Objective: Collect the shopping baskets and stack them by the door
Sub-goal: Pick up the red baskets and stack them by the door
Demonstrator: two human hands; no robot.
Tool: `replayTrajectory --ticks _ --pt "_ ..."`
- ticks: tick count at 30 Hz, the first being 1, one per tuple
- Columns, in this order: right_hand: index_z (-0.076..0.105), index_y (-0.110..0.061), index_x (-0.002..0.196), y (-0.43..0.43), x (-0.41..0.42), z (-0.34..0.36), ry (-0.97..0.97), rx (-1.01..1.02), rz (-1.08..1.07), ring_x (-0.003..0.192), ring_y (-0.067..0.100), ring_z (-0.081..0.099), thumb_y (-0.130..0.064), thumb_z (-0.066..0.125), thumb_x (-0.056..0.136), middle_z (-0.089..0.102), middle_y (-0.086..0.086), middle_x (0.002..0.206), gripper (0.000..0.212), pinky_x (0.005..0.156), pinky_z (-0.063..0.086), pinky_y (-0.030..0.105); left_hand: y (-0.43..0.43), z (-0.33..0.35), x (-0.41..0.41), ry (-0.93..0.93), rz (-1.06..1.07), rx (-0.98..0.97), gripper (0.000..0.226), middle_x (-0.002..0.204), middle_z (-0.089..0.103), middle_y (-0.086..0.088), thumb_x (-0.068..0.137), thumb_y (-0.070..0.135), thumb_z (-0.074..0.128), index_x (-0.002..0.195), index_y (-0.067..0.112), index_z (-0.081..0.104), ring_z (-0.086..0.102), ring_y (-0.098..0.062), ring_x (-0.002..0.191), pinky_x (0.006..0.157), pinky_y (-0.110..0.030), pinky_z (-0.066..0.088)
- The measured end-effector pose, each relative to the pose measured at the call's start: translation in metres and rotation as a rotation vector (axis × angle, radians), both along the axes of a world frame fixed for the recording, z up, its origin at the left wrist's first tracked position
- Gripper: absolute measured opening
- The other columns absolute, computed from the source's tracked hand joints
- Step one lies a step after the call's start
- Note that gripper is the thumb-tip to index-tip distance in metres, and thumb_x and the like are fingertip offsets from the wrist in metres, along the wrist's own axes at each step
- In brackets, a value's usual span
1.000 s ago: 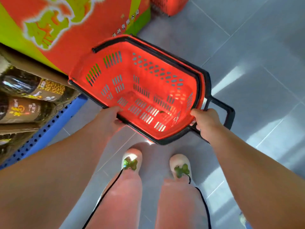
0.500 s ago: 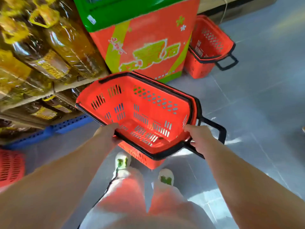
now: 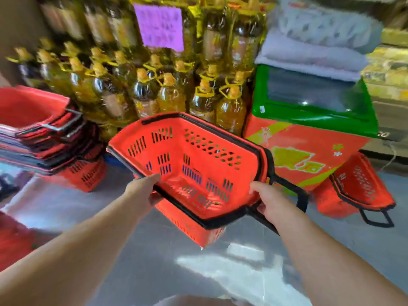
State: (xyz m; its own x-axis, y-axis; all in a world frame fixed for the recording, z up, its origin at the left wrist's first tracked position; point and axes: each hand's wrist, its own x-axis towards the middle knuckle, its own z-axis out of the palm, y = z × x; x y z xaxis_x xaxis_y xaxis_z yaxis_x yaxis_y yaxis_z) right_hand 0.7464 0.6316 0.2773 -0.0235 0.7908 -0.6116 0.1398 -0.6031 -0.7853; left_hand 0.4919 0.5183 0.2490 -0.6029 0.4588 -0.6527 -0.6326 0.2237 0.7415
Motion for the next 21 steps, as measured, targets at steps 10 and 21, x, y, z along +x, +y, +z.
replayTrajectory --ticks 10,21 --pt "0.057 -0.009 0.087 -0.077 -0.230 0.053 0.125 0.176 0.312 0.054 0.021 0.050 -0.003 0.061 0.067 0.055 0.011 0.071 0.021 0.042 0.036 0.019 -0.165 0.072 -0.172 0.150 0.325 0.134 0.022 0.062 0.061 -0.005 0.084 -0.005 0.051 0.085 0.017 0.049 0.061 -0.009 0.036 0.037 -0.023 0.052" --pt "0.052 -0.006 0.095 -0.162 -0.464 0.115 0.373 0.299 0.626 0.051 0.022 0.054 -0.003 0.064 0.069 0.058 0.015 0.078 0.029 0.036 0.042 0.021 -0.311 0.145 -0.321 0.306 0.626 0.248 0.020 0.078 0.060 -0.011 0.081 -0.002 0.056 0.094 0.013 0.053 0.066 -0.017 0.059 0.050 -0.026 0.059"
